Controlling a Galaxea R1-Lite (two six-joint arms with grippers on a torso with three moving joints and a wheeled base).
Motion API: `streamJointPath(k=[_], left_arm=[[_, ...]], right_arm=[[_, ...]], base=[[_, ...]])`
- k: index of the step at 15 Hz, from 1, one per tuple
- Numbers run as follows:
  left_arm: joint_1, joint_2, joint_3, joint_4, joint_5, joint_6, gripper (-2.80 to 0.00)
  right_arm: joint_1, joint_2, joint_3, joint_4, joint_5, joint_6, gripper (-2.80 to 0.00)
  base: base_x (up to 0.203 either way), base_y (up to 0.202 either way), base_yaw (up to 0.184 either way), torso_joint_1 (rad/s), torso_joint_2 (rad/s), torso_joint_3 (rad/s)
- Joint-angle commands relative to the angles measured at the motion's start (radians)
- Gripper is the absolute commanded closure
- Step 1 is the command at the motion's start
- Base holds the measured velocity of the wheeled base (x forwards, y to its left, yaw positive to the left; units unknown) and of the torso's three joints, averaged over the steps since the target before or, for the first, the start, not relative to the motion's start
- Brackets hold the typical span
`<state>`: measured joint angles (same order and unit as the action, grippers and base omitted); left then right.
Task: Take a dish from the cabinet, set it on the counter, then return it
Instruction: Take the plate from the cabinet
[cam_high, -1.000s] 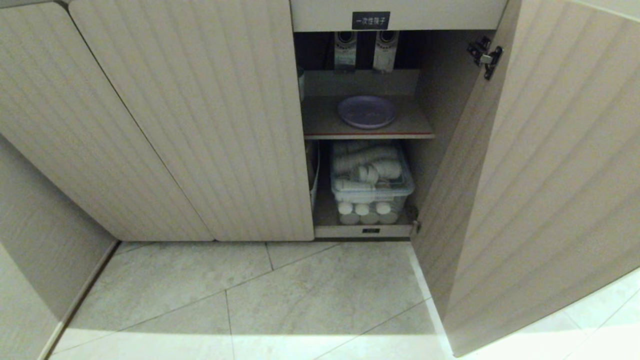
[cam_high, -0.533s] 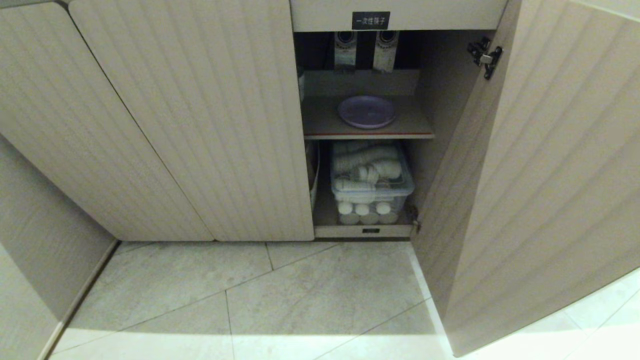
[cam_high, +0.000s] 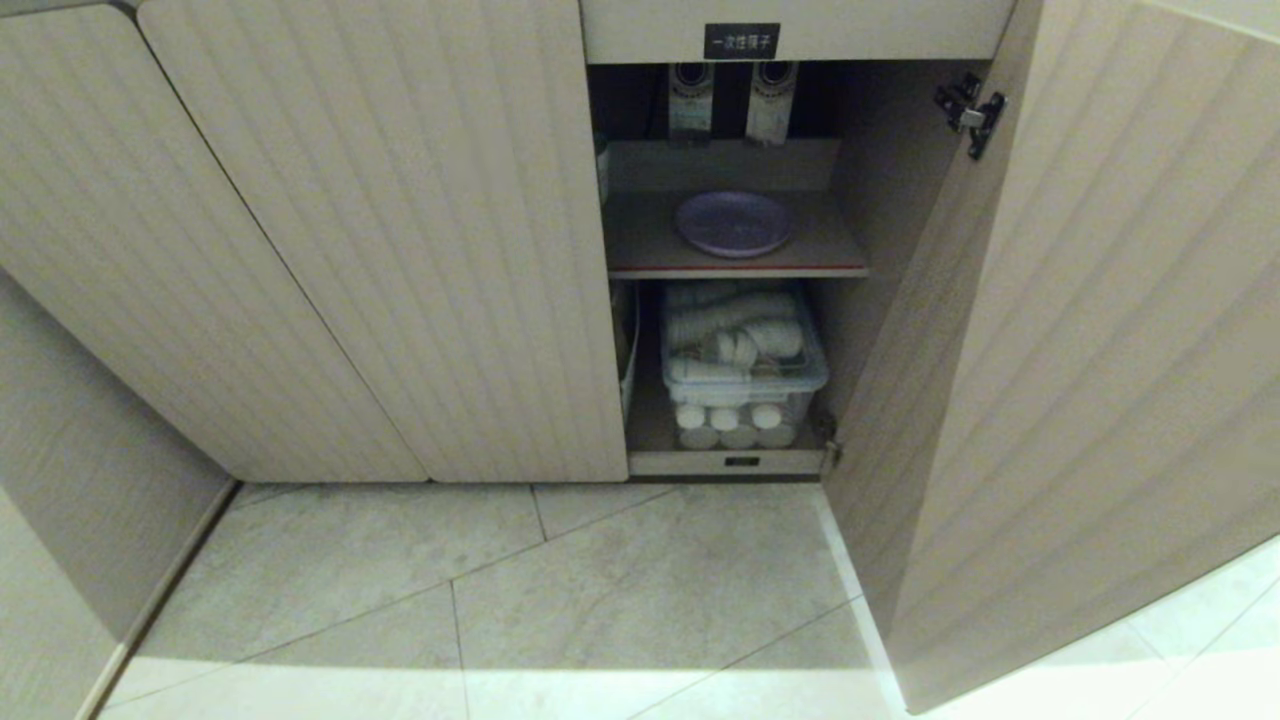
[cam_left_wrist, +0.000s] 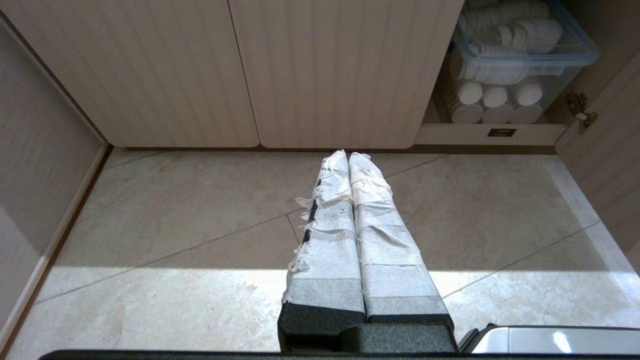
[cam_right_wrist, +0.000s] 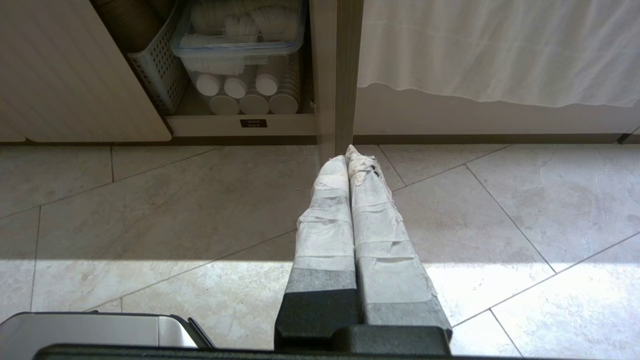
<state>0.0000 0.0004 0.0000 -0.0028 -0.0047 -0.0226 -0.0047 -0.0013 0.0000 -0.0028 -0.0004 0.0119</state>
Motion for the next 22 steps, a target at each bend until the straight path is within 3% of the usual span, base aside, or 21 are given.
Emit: streamJointPath(k=[1,7,19,22], left_arm=[[0.000,0.000,0.000,0.000,0.000,0.000,0.00],[0.000,0.000,0.000,0.000,0.000,0.000,0.00],[0.000,0.000,0.000,0.000,0.002,0.000,0.00],[0.000,0.000,0.000,0.000,0.002,0.000,0.00]], right_arm=[[-0.001,0.001,0.000,-0.001,0.000,0.000,0.00],[0.000,0.001,0.000,0.000,0.000,0.000,0.00],[-0.001,0.001,0.000,0.000,0.000,0.000,0.00],[-0.001,0.001,0.000,-0.001,0.000,0.000,0.00]], base=[[0.000,0.000,0.000,0.000,0.00,0.000],[0.000,0.015,0.000,0.000,0.00,0.001],[0.000,0.189,-0.002,0.003,0.00,0.001],[0.000,0.064,0.002,0.000,0.00,0.002]])
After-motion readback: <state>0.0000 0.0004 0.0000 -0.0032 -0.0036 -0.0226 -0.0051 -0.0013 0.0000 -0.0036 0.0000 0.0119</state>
